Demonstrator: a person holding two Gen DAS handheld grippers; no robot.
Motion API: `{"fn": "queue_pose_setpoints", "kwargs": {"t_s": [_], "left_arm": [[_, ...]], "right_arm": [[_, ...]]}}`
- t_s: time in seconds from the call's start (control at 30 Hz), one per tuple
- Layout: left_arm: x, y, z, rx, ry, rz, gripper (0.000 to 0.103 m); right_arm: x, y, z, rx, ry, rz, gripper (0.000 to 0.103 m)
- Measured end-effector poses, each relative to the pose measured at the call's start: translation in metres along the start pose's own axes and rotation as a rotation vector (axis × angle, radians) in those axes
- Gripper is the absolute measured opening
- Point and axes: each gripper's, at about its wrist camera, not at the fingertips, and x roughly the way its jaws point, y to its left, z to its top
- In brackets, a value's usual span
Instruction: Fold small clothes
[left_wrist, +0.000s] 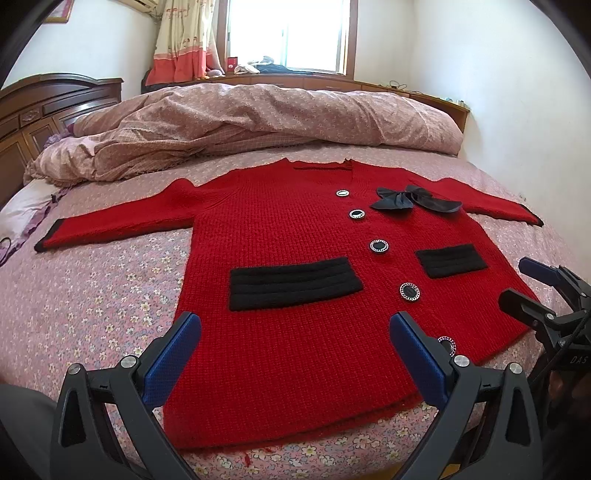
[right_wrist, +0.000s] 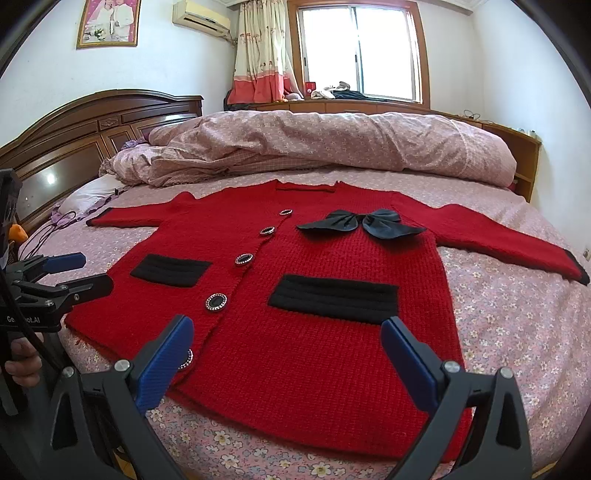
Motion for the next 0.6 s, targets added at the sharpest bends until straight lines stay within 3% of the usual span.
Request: {"fn": "queue_pose_setpoints", "kwargs": {"t_s": [0.6], "left_arm": [[0.0009, 0.0005, 0.0002, -0.004, 0.007, -0.002, 0.099]], "right_arm": [[-0.0006, 0.0032, -0.0017, -0.012, -0.007, 0.001, 0.103]]}}
